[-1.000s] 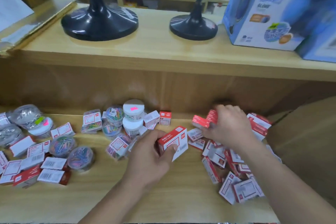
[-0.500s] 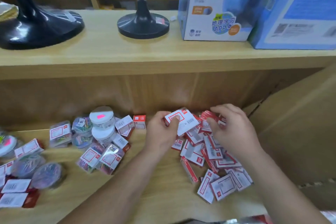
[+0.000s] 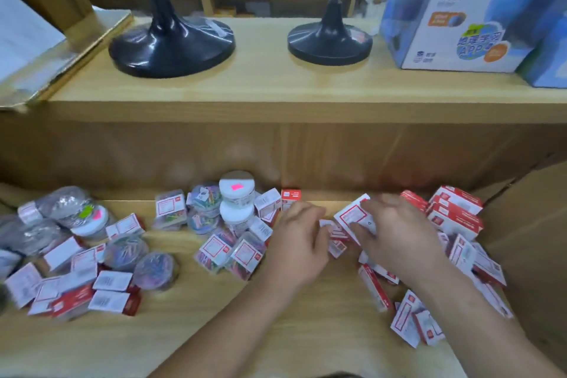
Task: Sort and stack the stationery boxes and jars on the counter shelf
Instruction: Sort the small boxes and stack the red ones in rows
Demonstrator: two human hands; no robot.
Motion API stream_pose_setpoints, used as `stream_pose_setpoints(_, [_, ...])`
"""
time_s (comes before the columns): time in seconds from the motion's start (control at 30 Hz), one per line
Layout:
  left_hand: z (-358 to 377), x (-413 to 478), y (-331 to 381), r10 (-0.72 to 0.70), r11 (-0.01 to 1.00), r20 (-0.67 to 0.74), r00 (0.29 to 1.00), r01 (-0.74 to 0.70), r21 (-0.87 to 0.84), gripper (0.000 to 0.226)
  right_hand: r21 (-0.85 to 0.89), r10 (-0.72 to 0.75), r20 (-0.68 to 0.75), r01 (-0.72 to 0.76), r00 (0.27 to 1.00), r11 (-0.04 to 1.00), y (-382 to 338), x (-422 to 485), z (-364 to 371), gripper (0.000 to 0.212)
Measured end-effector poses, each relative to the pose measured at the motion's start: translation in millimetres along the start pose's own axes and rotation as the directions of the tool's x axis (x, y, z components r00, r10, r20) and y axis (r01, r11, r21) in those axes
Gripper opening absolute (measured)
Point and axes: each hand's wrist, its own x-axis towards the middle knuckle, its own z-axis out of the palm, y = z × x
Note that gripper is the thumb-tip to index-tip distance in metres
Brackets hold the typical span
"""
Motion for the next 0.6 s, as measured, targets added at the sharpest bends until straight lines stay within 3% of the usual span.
stream_pose_setpoints(0.07, [-26,-17,-8,0.01,0.999,-0.06,0.998,-0.012,-0.038,0.02,0.147,-0.05,-0.042,0.056,0.998,0.988,-23,9,5,0.027])
stream_pose_setpoints(0.17, [-68,-37,-17,-0.05,0.995,-0.153,0.987,0.036,-0.088,0.011,0.375,-0.099,0.025,0.083,0.995,0.923,-65,27,21,0.034])
stream_pose_setpoints(0.3, [-114,-54,-35,-0.163,0.985,-0.254,0.953,0.141,-0.102,0.009,0.279,-0.039,0.11,0.007,0.993,0.96,-95,47,52,0.044])
stream_pose_setpoints(0.43, [-135,-72,-53,-0.176,0.984,-0.284,0.942,0.163,-0.069,0.01,0.22,0.003,-0.008,-0.002,1.0,0.976,-98,49,69,0.027])
stream_pose_setpoints(0.6, [-131,-95,-67,-0.212,0.977,-0.258,0.943,0.208,-0.041,0.011,0.264,0.057,0.054,-0.069,0.997,0.962,-96,35,51,0.018])
